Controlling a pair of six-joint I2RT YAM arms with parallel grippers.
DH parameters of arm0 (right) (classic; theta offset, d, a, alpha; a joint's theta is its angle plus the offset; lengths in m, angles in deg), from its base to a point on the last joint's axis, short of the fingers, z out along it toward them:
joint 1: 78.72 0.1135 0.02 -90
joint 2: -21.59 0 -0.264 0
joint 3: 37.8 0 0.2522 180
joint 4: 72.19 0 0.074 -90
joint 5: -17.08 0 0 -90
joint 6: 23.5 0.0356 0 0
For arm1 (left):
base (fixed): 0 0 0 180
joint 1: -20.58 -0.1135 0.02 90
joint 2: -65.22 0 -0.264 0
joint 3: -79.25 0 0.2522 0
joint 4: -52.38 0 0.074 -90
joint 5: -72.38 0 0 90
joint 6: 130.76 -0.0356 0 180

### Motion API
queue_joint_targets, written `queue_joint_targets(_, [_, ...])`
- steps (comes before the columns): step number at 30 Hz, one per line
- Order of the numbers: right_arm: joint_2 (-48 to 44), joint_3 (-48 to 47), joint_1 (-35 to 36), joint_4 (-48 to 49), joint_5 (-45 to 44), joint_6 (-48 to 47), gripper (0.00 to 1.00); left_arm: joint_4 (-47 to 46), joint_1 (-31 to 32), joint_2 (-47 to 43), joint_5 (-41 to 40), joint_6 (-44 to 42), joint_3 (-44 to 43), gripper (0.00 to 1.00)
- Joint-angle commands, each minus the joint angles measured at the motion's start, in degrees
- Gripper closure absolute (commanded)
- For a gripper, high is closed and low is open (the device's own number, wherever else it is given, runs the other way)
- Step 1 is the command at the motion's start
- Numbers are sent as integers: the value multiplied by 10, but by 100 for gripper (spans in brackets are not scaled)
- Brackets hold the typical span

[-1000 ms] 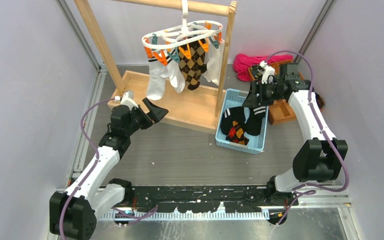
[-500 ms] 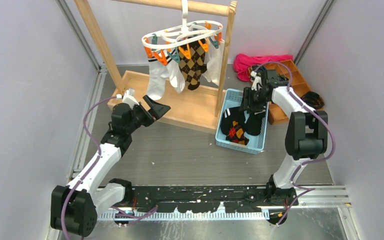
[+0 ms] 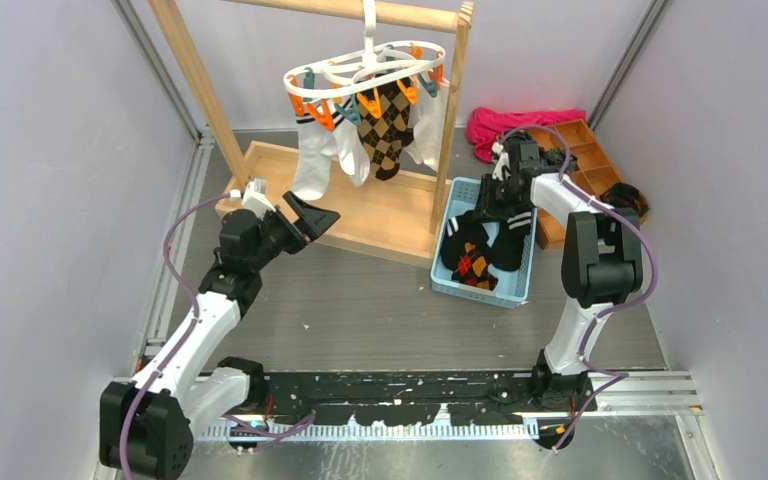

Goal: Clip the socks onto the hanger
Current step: Pick up the sock from the bin.

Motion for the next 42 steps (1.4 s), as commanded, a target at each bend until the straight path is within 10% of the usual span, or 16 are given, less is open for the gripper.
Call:
queue_joint_targets(1, [-26,-10,2,32,2,-14,79,-32,2,-23,13,-3,0,7])
queue_joint_targets(5, [-81,-4,-7,28,29,-25,99,-45,2,-34,24,-4,5,8])
queue_joint_targets(27, [-406,-46,-95,-213,310,-272,99,-225,124,-37,104,-83,17,12])
queue_joint_targets(42, [-525,96,93,-122,297,-202,99,-198,301,12,36,-255,-23,15])
